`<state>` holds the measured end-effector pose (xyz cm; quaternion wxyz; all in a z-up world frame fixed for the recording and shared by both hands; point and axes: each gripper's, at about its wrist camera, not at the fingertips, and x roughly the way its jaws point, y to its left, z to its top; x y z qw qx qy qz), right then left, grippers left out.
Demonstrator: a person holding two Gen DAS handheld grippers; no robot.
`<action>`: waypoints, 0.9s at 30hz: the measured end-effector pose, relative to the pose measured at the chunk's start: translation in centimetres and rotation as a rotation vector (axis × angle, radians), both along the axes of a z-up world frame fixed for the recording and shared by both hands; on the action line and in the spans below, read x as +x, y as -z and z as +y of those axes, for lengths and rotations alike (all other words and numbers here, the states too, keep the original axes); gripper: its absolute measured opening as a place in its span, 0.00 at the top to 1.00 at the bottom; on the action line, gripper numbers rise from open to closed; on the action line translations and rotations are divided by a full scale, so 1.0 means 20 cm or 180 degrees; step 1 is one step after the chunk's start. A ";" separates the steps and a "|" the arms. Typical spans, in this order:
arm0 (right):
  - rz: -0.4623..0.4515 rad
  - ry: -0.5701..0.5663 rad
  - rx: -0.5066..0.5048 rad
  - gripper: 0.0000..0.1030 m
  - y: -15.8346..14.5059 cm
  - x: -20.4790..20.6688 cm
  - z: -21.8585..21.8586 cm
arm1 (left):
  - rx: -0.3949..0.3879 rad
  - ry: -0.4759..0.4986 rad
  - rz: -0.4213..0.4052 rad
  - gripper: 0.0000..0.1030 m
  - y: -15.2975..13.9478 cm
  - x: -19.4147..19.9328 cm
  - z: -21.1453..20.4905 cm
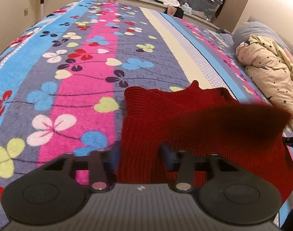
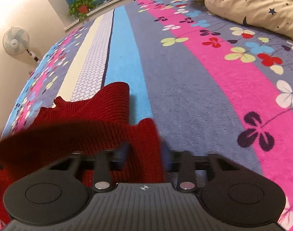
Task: Fold small clothes
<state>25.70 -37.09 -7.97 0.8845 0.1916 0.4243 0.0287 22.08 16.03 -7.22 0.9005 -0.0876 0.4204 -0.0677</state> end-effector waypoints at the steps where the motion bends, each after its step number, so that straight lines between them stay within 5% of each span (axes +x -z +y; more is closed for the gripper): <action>1: -0.0018 0.0005 -0.0038 0.88 -0.01 0.00 0.00 | 0.0014 -0.0004 0.0019 0.81 0.00 0.01 0.00; 6: -0.0385 0.0186 -0.0004 0.91 -0.11 -0.03 -0.01 | -0.0049 -0.0042 -0.0327 0.86 -0.11 -0.02 0.03; 12: -0.1562 0.0419 -0.0095 0.93 -0.36 -0.15 0.03 | 0.0050 -0.0411 -0.1046 0.88 -0.27 -0.06 0.06; 15: -0.1772 0.0504 -0.0270 0.93 -0.38 -0.11 0.07 | 0.0228 -0.0560 -0.1232 0.88 -0.28 -0.04 0.04; 19: -0.1500 0.0474 -0.0439 0.93 -0.30 0.04 0.10 | 0.0551 -0.0558 -0.1125 0.88 -0.20 0.06 -0.02; 23: -0.0555 0.0402 -0.0564 0.93 -0.05 0.27 0.10 | 0.1007 -0.0458 -0.0522 0.87 0.03 0.20 -0.10; 25: -0.0470 0.0434 -0.0542 0.93 -0.01 0.31 0.10 | 0.1103 -0.0423 -0.0488 0.88 0.07 0.22 -0.13; 27: -0.0687 0.0507 -0.0540 0.93 -0.06 0.30 0.11 | 0.1043 -0.0442 -0.0744 0.88 0.00 0.19 -0.13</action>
